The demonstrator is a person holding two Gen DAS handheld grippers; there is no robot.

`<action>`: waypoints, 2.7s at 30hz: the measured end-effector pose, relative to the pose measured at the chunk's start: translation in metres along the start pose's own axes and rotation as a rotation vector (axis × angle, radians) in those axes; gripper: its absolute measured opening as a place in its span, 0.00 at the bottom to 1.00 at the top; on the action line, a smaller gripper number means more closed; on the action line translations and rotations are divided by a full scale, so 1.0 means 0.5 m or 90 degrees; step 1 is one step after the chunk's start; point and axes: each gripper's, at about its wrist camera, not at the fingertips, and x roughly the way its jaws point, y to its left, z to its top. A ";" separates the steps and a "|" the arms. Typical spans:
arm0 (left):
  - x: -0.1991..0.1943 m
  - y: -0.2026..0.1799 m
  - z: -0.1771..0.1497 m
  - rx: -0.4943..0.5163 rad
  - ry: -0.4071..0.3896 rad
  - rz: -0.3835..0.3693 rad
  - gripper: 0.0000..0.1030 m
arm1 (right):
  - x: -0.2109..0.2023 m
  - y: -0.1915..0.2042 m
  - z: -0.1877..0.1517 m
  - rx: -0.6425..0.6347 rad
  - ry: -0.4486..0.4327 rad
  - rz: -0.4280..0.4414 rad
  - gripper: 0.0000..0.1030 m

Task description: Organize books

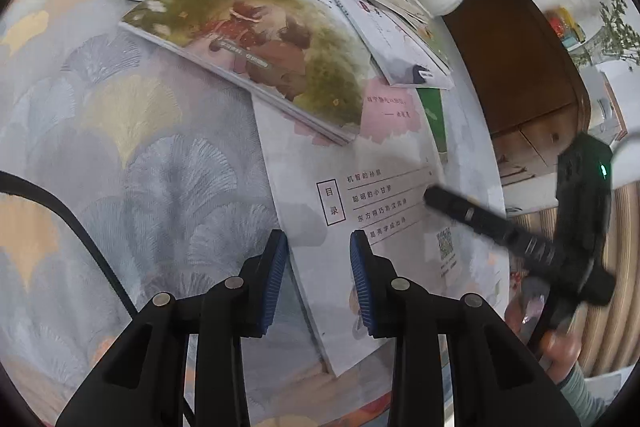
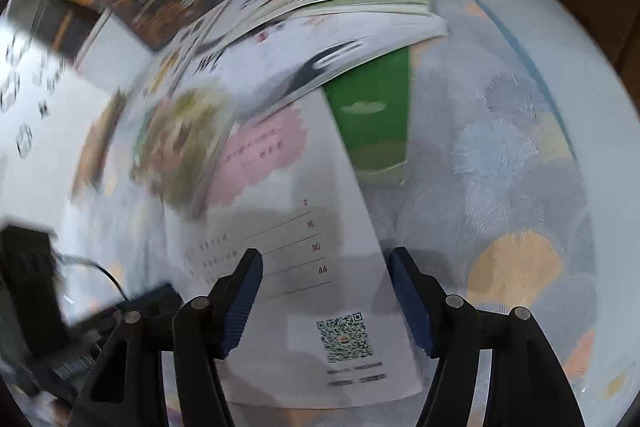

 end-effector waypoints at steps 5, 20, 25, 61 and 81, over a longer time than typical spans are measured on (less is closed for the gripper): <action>-0.011 -0.021 -0.037 0.052 0.011 0.058 0.28 | -0.022 0.023 -0.078 -0.045 0.043 0.013 0.63; -0.037 -0.004 -0.130 0.011 0.038 0.005 0.32 | -0.049 0.000 -0.135 0.002 0.083 0.164 0.75; -0.040 0.023 -0.120 -0.018 0.059 -0.038 0.32 | -0.169 0.043 -0.115 -0.015 0.031 0.303 0.71; -0.245 0.290 -0.114 0.037 0.087 0.070 0.35 | 0.040 0.315 -0.225 -0.154 0.067 0.056 0.66; -0.280 0.359 -0.033 -0.022 0.055 -0.177 0.36 | 0.054 0.375 -0.235 -0.018 -0.005 0.011 0.51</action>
